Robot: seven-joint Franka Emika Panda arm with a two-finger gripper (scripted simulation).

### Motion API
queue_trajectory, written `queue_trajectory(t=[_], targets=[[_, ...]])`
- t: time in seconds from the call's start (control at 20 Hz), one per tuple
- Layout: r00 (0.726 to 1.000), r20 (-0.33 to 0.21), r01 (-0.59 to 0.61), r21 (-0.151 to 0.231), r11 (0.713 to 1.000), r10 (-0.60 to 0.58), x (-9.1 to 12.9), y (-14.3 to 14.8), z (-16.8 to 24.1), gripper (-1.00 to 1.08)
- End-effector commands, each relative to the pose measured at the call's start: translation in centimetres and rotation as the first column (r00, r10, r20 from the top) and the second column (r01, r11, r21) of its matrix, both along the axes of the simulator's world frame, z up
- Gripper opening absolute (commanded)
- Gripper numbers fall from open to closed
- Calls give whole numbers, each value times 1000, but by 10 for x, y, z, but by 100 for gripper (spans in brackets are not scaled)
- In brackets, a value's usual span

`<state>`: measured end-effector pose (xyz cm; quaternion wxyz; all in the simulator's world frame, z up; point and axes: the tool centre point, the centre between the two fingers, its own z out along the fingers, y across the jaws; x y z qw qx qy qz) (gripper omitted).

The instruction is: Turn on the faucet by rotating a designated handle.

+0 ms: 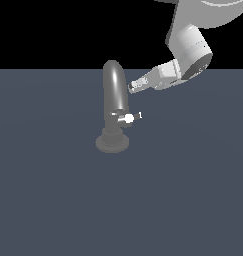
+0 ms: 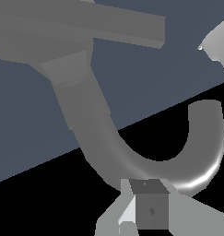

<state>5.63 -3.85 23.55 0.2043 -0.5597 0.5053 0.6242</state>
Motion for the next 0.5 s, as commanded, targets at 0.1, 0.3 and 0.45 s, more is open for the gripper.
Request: queue_trajectory(t=[0.1, 0.3, 0.45], targets=[[994, -80, 70, 22, 997, -68, -1, -6, -24, -100], [982, -143, 126, 34, 991, -120, -4, -9, -43, -100], [974, -175, 155, 39, 987, -145, -6, -11, -53, -100]])
